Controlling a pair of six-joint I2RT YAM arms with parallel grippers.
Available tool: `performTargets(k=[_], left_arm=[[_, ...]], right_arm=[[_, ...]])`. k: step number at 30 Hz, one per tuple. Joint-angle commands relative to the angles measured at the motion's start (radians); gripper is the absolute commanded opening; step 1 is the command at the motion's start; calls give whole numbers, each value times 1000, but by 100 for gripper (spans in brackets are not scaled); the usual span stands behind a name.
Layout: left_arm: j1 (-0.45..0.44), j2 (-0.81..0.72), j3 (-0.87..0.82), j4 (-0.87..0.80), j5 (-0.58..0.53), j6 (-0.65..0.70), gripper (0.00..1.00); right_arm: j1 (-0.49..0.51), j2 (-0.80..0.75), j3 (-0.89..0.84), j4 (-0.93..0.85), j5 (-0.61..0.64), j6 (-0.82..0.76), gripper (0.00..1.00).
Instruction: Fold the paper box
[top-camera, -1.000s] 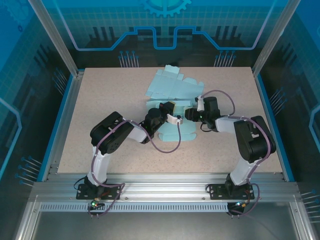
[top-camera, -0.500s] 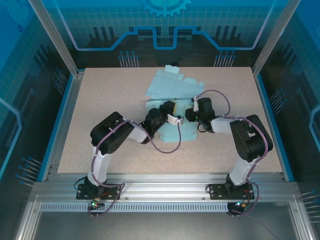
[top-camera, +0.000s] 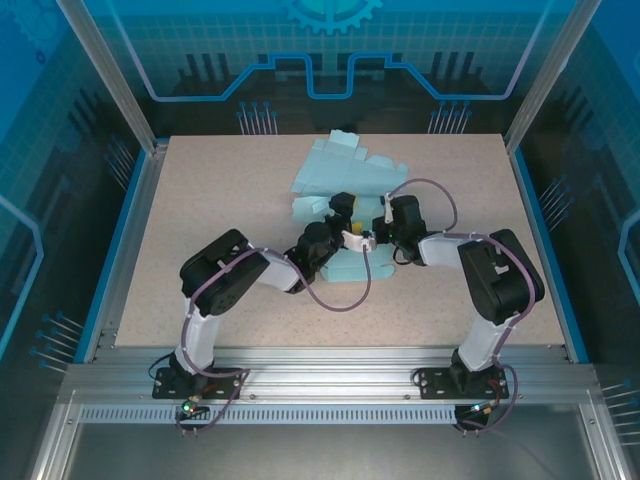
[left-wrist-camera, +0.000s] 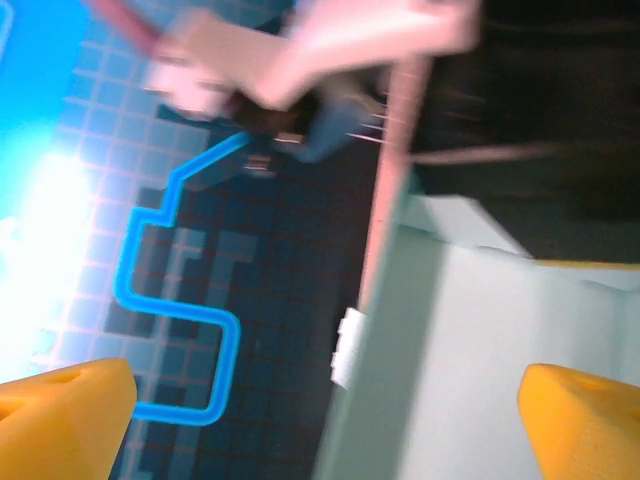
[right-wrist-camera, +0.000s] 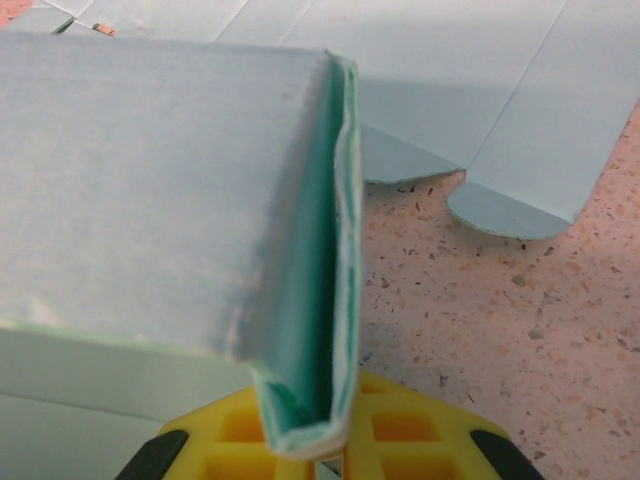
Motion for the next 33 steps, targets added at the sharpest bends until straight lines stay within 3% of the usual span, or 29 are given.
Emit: performTargets(k=[1, 7, 9, 11, 15, 18, 22, 26, 33], left_arm=[[-3, -159, -18, 20, -95, -210, 99], [-9, -369, -77, -33, -338, -609, 99], [-7, -448, -67, -191, -445, -800, 99], [8, -536, -27, -492, -463, -1030, 99], [94, -653, 78, -1027, -278, -1433, 99], [136, -700, 95, -1193, -219, -1564, 99], [208, -760, 44, -1261, -40, -1714, 99], [345, -764, -27, -1268, 180, -1906, 99], [391, -684, -77, -1210, 305, -1968, 99]], right_arm=[[18, -18, 25, -33, 27, -11, 12], [27, -47, 20, -62, 38, -6, 12], [30, -55, 23, -85, 40, -7, 11], [33, -65, 27, -103, 38, -8, 11], [38, -93, 25, -130, 35, -6, 11], [43, -113, 21, -156, 37, 7, 11], [52, -141, 8, -169, 33, 19, 12], [66, -164, 1, -191, 47, 29, 12], [105, -192, -1, -243, 94, 42, 13]])
